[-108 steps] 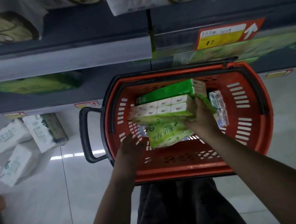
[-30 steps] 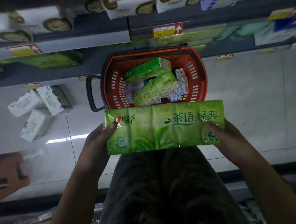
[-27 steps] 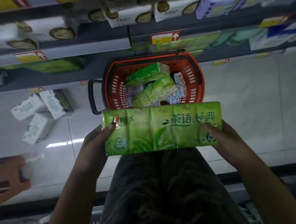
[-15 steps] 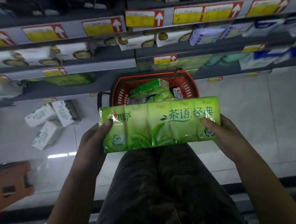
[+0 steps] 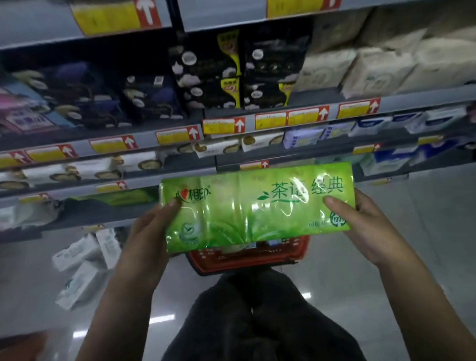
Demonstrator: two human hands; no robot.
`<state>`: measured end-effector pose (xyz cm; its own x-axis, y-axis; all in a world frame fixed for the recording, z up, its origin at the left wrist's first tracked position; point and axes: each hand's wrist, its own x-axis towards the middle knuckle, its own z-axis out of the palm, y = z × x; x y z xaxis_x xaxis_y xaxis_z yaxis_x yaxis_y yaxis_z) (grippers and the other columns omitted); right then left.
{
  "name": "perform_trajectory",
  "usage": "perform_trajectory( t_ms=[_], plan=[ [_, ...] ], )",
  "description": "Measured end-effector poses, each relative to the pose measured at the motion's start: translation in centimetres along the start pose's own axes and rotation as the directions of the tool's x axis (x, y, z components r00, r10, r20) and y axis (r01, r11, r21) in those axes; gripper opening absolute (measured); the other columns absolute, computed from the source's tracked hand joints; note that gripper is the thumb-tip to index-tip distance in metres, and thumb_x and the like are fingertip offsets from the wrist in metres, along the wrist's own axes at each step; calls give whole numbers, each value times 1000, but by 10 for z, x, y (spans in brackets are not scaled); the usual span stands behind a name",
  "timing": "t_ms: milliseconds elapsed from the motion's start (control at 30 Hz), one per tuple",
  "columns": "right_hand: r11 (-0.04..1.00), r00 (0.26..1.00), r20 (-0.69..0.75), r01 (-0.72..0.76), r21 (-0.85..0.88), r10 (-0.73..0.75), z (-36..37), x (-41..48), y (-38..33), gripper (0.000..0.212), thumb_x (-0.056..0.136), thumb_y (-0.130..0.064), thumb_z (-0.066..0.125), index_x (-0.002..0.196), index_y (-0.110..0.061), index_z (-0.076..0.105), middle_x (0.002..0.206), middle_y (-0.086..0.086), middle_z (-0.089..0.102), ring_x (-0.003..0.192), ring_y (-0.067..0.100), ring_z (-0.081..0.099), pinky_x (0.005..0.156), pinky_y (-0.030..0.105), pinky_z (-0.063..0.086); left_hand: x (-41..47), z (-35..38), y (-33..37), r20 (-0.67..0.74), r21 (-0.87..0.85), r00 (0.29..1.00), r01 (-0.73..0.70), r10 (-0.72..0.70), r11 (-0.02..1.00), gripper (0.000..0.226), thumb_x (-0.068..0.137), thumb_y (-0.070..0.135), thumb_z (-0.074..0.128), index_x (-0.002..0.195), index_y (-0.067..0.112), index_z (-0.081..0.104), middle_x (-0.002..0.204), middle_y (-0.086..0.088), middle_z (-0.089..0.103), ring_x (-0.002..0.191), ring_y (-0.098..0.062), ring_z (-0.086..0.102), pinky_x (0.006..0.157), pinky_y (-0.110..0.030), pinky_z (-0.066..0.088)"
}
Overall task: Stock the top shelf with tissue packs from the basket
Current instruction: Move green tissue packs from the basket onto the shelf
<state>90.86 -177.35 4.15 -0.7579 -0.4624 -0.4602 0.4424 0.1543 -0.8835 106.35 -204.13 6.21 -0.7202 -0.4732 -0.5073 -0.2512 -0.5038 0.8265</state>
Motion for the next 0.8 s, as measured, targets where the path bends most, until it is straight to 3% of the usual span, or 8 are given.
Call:
perform_trajectory(
  t_ms=[100, 167, 267, 333, 433, 533, 667, 800],
  plan=[
    [999, 999, -20, 44, 26, -43, 0, -6, -15, 90, 39, -66, 85, 114, -21, 62, 111, 1, 71, 106, 22, 66, 92, 38, 51, -4, 10, 16, 22, 21, 999, -26, 25, 999, 19, 77, 33, 68, 68, 20, 79, 72, -2, 74, 63, -13, 71, 54, -21, 53],
    [997, 997, -36, 67, 31, -66, -1, -7, -25, 92, 37, -66, 85, 114, -20, 63, 110, 1, 71, 105, 22, 66, 95, 41, 49, -7, 16, 25, 27, 34, 998, -57, 56, 998, 32, 86, 23, 56, 63, 20, 78, 68, 0, 74, 59, -11, 70, 50, -17, 52],
    [994, 994, -48, 101, 34, -99, -2, -6, -38, 91, 32, -67, 86, 109, -23, 65, 107, 0, 72, 103, 21, 66, 95, 44, 48, -7, 14, 38, 106, 56, 989, -111, 104, 992, 26, 71, 38, 74, 77, 13, 77, 83, -10, 75, 75, -21, 73, 64, -27, 59],
    [992, 991, -64, 121, 28, -119, -2, -5, -49, 93, 32, -68, 86, 110, -22, 64, 109, 1, 72, 105, 23, 66, 99, 48, 46, -7, 14, 51, 105, 60, 988, -124, 117, 990, 25, 75, 35, 68, 81, 11, 76, 87, -13, 74, 78, -23, 72, 67, -30, 59],
    [990, 989, -57, 138, 22, -136, -2, -4, -62, 99, 33, -68, 86, 115, -19, 63, 112, 2, 71, 108, 24, 65, 101, 50, 44, -8, 22, 64, 111, 71, 986, -136, 128, 988, 24, 87, 20, 51, 89, 8, 72, 85, -8, 76, 73, -15, 73, 59, -21, 57],
    [982, 981, -63, 184, 28, -182, 1, -1, -70, 96, 32, -66, 87, 113, -21, 63, 110, 0, 71, 106, 22, 66, 95, 43, 48, -9, 26, 71, 127, 96, 983, -142, 129, 985, 36, 90, 18, 47, 71, 16, 77, 68, 5, 74, 59, -3, 69, 47, -13, 50],
    [979, 978, -62, 203, 25, -201, 7, 3, -78, 102, 30, -66, 87, 116, -17, 61, 108, 1, 72, 105, 24, 66, 92, 42, 49, -6, 25, 81, 117, 41, 980, -165, 160, 985, 23, 77, 28, 57, 80, 24, 79, 90, -12, 75, 78, -27, 73, 61, -30, 59],
    [976, 974, -55, 220, 4, -219, 15, 3, -86, 97, 28, -68, 86, 112, -23, 63, 106, -3, 73, 101, 18, 67, 92, 41, 50, -2, 17, 87, 108, 33, 985, -139, 135, 990, 25, 80, 17, 53, 96, 10, 71, 96, -19, 73, 78, -29, 73, 61, -32, 60]
  ],
)
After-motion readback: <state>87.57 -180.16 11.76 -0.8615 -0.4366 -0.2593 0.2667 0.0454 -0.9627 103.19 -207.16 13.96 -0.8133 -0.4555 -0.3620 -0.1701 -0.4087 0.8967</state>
